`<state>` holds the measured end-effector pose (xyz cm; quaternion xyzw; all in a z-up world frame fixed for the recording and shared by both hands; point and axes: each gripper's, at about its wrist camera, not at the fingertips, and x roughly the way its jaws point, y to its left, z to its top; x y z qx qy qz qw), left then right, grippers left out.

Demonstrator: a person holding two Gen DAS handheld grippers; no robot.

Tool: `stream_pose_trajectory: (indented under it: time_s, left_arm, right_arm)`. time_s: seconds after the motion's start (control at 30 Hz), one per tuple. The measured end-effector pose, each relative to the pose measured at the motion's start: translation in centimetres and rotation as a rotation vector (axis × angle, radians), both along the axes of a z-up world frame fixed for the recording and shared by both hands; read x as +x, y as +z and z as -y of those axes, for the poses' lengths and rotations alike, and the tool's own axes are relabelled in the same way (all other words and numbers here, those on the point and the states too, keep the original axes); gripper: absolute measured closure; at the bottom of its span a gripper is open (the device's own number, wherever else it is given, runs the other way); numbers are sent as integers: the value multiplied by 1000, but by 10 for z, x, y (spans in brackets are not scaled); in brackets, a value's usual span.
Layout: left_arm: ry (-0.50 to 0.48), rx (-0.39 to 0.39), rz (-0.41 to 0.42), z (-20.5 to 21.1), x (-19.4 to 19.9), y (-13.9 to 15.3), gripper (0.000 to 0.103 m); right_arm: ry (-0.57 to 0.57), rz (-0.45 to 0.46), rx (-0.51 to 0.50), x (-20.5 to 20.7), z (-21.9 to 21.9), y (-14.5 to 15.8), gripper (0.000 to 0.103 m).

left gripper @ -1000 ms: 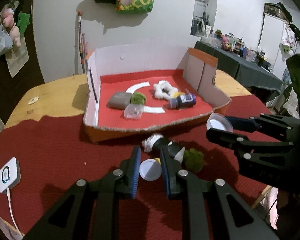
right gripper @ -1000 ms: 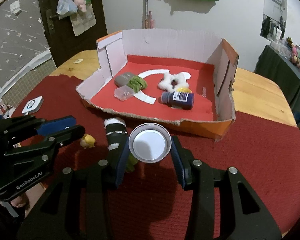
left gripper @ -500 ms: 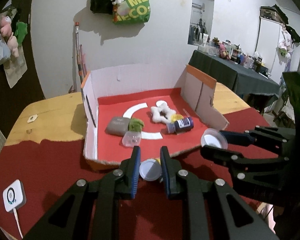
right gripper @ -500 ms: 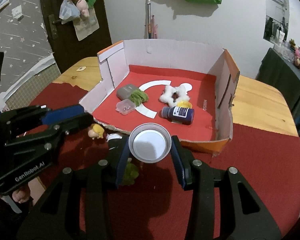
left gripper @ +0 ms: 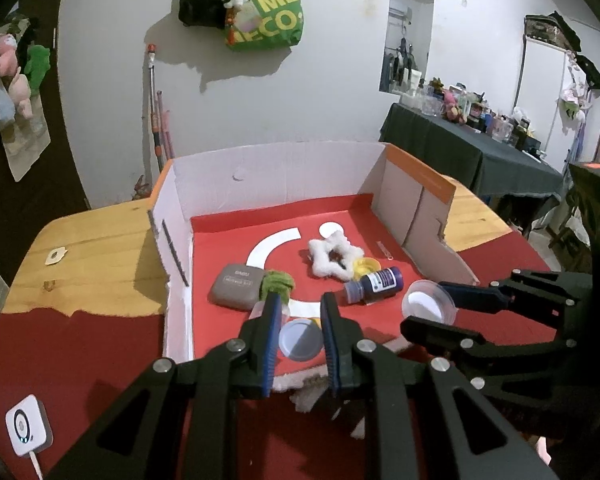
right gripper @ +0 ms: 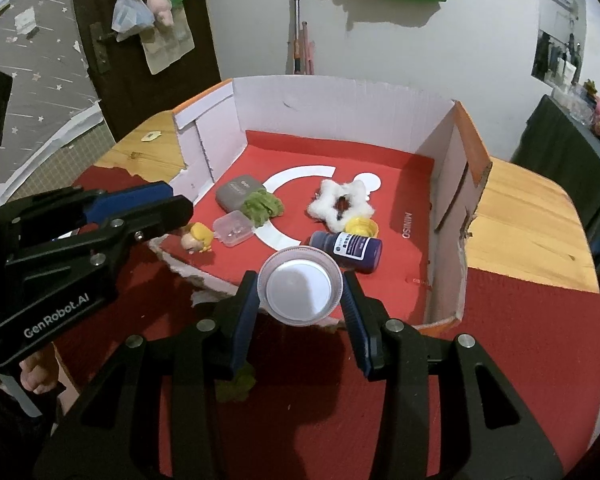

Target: Organize objects

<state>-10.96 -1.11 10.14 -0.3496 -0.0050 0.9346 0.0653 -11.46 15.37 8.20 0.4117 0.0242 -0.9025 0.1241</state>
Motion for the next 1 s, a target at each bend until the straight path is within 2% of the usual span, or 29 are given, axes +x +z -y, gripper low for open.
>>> stream_pose_trajectory:
  time_s: [0.5, 1.0]
  left_arm:
    - [-41, -13, 76, -11, -41, -30, 82]
    - [-53, -12, 145, 2, -34, -52, 82]
  right_arm:
    - [-13, 91, 29, -36, -10, -23, 64]
    - [5, 167, 54, -51, -2, -43, 64]
